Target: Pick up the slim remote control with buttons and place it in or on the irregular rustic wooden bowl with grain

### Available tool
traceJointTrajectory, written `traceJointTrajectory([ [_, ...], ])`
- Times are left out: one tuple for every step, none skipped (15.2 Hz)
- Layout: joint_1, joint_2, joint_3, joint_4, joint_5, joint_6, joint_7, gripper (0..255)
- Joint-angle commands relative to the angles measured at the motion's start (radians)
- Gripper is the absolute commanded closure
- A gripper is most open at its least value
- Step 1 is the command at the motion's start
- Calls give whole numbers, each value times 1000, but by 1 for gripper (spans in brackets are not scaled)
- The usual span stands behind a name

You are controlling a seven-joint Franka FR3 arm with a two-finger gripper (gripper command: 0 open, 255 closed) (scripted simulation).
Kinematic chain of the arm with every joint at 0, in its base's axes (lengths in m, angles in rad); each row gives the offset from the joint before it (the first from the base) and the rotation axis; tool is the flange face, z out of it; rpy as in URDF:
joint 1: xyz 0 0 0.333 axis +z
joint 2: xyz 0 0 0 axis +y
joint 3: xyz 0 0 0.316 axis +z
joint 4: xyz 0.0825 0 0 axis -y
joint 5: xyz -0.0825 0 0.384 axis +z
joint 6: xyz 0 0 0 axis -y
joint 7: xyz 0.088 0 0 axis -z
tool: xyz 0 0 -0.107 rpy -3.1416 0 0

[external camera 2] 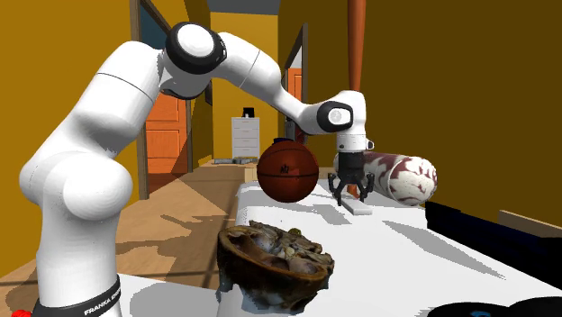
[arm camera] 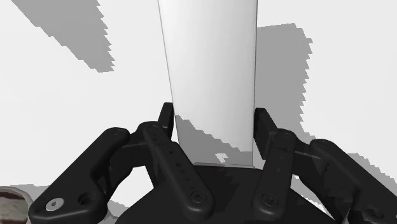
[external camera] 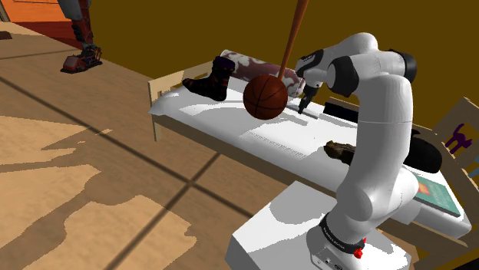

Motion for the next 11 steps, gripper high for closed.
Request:
traceJointTrajectory([
  [0,-8,-4,15,-6,-22,3,255],
  [1,-13,-6,22,-9,-33,5,255],
  [1,-18,-8,29,-13,-44,7,255],
  [2,-23,-9,36,-16,-55,9,255],
  [2,-27,-11,43,-19,-66,11,255],
  [3,-31,-13,51,-22,-77,13,255],
  [3,-35,-14,59,-25,-89,15,255],
  [3,-39,-16,67,-27,-100,17,255],
  [3,-43,-17,75,-30,-112,18,255],
  [3,-46,-19,84,-32,-123,20,255],
  [3,-49,-20,93,-35,-135,22,255],
])
